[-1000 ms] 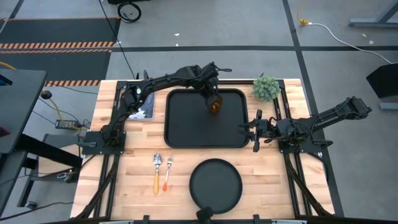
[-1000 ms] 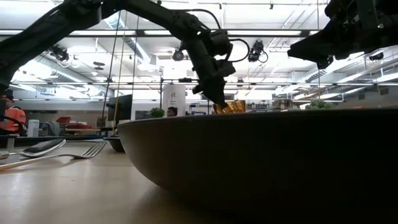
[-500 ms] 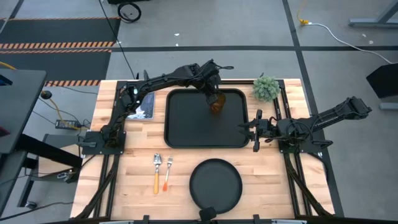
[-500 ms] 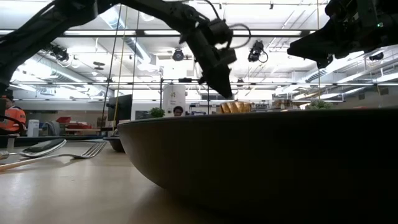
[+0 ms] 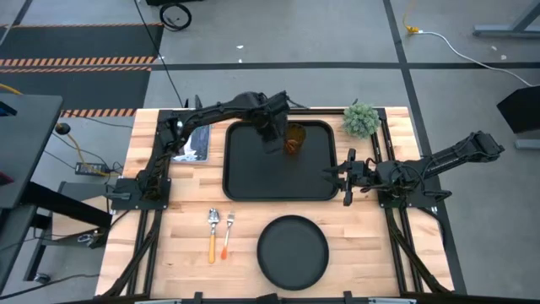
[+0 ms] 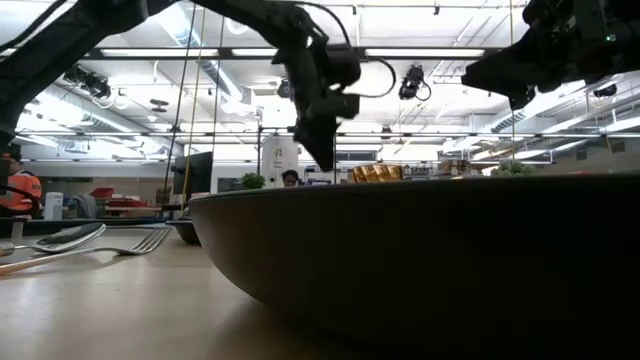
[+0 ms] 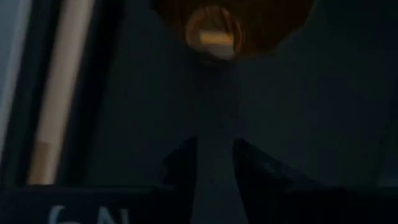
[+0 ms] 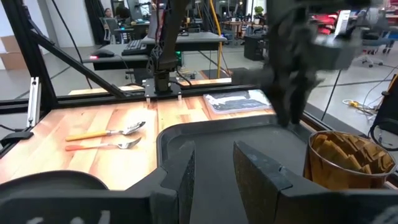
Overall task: Pick and place plate/cup/fork/spoon on tray
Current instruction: Put the brown glass on the black serving tray
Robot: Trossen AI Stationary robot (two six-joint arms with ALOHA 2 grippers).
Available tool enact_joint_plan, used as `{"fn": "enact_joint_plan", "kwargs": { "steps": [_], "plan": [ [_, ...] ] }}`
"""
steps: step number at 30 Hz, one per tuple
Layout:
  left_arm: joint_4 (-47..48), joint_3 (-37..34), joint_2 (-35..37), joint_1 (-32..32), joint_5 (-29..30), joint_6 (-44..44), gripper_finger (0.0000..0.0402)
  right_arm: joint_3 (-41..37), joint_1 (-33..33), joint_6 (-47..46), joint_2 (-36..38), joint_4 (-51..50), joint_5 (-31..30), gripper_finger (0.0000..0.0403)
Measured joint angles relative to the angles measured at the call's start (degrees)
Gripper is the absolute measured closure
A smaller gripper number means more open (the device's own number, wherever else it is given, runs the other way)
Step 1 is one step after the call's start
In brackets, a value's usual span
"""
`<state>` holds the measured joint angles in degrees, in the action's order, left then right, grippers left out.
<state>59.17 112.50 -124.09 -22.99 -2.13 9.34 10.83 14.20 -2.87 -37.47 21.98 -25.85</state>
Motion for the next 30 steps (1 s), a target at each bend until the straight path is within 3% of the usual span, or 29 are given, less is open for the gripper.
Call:
{"fn": "enact_joint_plan", "kwargs": {
  "steps": [11, 20, 30],
  "plan": [
    [-23.5, -14.5, -0.1, 2.1, 1.0, -1.8, 0.029, 0.0, 0.0, 0.3, 0.0, 0.3, 0.0, 0.0287],
    [-38.7, -19.3, 0.0, 2.3, 1.0, -5.7, 0.0293, 0.0, 0.0, 1.0, 0.0, 1.8, 0.0, 0.0287],
    [-47.7, -20.3, -0.7, 3.0, 1.0, -7.7, 0.0331, 0.0, 0.0, 1.5, 0.0, 2.4, 0.1, 0.0287]
  ]
}}
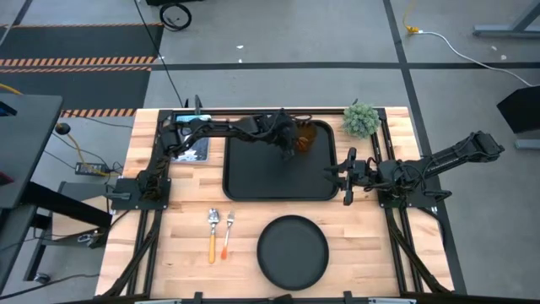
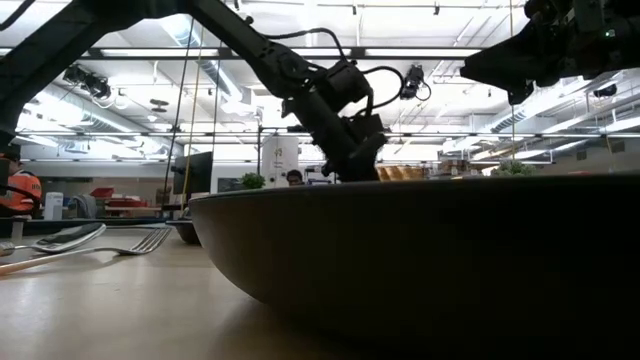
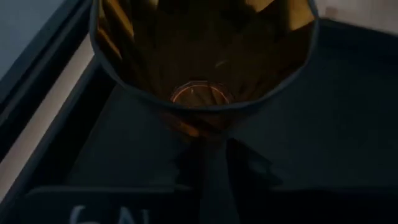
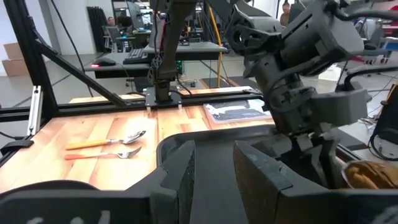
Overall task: Pick and place plate/cup/fork/spoon on tray
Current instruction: Put the brown glass on the black serving tray
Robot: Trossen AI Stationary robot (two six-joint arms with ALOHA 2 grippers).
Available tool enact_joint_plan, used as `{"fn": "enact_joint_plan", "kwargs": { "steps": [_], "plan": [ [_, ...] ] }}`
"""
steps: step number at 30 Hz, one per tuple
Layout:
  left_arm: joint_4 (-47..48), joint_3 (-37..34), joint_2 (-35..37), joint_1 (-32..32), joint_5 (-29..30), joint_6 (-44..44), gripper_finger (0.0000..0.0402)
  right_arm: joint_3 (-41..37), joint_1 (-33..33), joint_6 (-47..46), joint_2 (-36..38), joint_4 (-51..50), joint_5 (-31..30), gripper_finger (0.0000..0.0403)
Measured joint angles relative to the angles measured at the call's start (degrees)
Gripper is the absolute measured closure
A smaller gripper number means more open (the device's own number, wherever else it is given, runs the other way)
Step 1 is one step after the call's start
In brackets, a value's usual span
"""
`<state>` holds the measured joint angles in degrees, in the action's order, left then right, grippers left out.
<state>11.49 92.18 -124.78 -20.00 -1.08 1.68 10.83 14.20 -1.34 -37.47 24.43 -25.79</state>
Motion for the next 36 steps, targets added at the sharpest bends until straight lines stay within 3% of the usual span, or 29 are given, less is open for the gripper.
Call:
{"fn": "enact_joint_plan", "kwargs": {
  "steps": [19, 24, 30, 36],
  "plan": [
    [-13.0, 0.0, -3.1, 2.2, 6.0, -2.6, 0.0358, 0.0, 0.0, 0.5, 0.0, 0.5, 2.2, 0.0287],
    [-12.8, 0.0, -3.1, 1.2, 5.9, -2.8, 0.0358, 0.0, 0.0, 0.5, 0.0, 0.5, 2.9, 0.0287],
    [-12.0, 0.0, -3.1, 1.6, -1.5, -5.9, 0.0358, 0.0, 0.0, 1.1, 0.0, 0.7, 2.9, 0.0287],
    [-14.6, 0.0, -3.1, 1.7, 2.7, -6.0, 0.0359, 0.0, 0.0, 1.6, 0.0, 1.8, 2.9, 0.0287]
  ]
}}
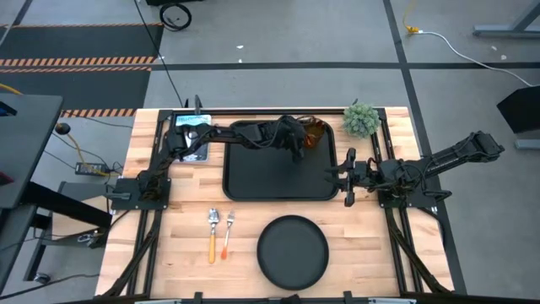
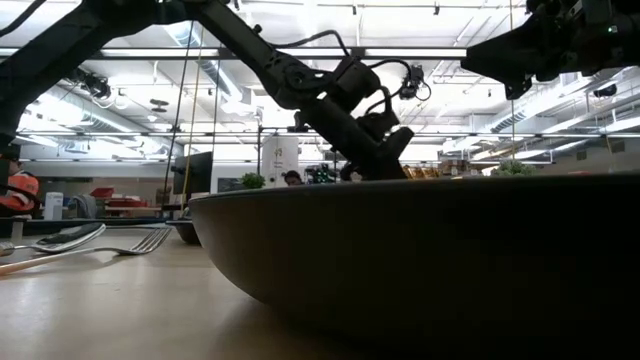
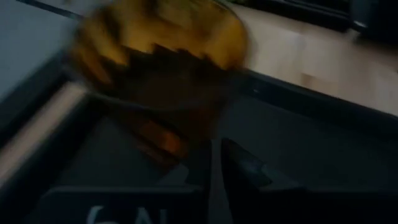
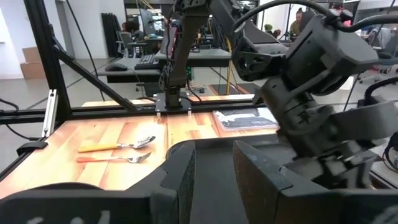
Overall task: Pick and place plate/cup/fork/spoon on tray
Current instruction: Put the brown glass on the black serving tray, then put the black plate on the black serving tray
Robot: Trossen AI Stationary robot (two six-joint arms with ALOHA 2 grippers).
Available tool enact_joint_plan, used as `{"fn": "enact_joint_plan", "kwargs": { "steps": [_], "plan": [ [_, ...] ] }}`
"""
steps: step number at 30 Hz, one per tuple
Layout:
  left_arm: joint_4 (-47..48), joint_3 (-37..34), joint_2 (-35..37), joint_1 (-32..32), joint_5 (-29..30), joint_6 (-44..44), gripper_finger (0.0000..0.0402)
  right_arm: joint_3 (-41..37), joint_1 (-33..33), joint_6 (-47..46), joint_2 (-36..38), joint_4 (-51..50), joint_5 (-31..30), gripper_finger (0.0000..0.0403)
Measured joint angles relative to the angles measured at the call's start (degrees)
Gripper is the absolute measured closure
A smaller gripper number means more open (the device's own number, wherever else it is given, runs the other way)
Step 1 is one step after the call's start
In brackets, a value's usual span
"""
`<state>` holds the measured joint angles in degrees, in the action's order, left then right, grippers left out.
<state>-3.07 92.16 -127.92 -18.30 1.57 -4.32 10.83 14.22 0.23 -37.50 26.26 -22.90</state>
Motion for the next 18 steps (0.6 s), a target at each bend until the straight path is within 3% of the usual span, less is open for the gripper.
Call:
{"fn": "enact_joint_plan", "kwargs": {
  "steps": [12, 18],
  "plan": [
    [-1.8, 0.0, 0.0, -2.0, 0.5, -0.4, 0.0359, 0.0, 0.0, 1.9, 0.0, 1.1, 0.0, 0.0287],
    [16.8, 4.2, 0.0, -0.7, -9.3, 3.6, 0.0359, 0.0, 0.0, 1.9, 0.0, 0.1, 0.0, 0.0287]
  ]
}}
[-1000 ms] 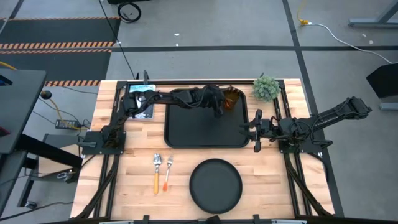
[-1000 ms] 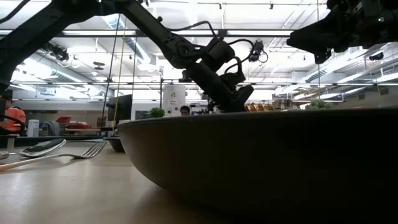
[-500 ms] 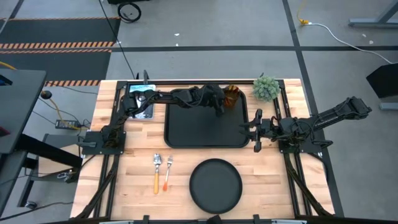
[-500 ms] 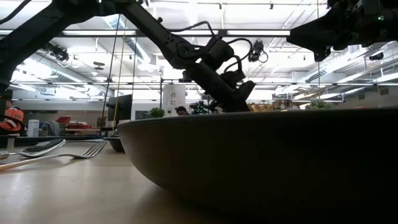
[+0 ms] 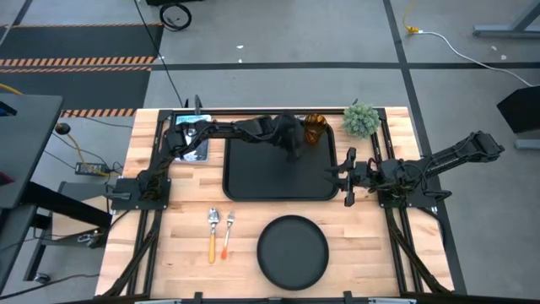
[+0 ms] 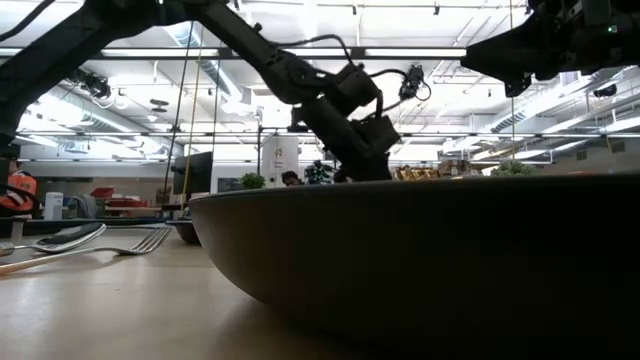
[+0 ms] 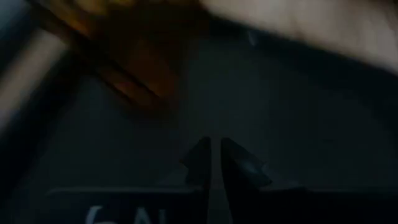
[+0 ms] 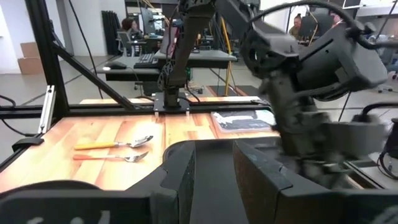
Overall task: Pick and place plate/cup/fork/spoon on tray
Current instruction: Put the black plate on the black serving tray
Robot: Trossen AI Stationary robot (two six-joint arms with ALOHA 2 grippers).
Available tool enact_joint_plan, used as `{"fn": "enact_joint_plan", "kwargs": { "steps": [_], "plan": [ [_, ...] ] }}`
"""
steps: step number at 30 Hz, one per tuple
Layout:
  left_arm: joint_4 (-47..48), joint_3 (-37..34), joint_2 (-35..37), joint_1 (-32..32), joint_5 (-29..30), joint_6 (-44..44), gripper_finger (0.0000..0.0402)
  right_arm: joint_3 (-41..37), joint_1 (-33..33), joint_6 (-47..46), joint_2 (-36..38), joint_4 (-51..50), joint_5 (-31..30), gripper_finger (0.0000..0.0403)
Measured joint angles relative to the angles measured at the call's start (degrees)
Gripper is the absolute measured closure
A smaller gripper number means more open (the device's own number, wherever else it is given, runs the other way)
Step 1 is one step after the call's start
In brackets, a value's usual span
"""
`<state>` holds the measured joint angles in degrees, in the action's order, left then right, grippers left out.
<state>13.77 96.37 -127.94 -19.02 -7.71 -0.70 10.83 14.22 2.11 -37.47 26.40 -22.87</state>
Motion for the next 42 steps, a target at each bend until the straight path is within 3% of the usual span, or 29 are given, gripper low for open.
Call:
{"fn": "enact_joint_plan", "kwargs": {
  "steps": [9, 20, 32, 37, 42],
  "plan": [
    [32.8, 6.0, 2.2, 6.5, -5.2, 6.2, 0.0359, 0.0, 0.0, 0.0, 0.0, -0.5, 0.0, 0.0287],
    [51.5, 6.3, 7.4, 16.2, -5.2, 3.5, 0.0359, 0.0, 0.1, 0.3, 0.0, -2.6, 0.1, 0.0287],
    [56.2, 5.6, 7.7, 29.3, -2.2, 2.6, 0.0359, 0.0, 0.1, 0.7, 1.5, -4.1, 0.1, 0.0287],
    [54.4, -3.0, 9.3, 33.1, 3.9, 1.5, 0.0377, 0.0, 0.1, 1.6, 2.3, -4.2, 0.0, 0.0287],
    [45.3, -12.5, 13.7, 33.4, 3.7, -8.1, 0.0396, 0.0, 0.1, 3.8, 2.7, -3.6, 0.1, 0.0287]
  ]
}}
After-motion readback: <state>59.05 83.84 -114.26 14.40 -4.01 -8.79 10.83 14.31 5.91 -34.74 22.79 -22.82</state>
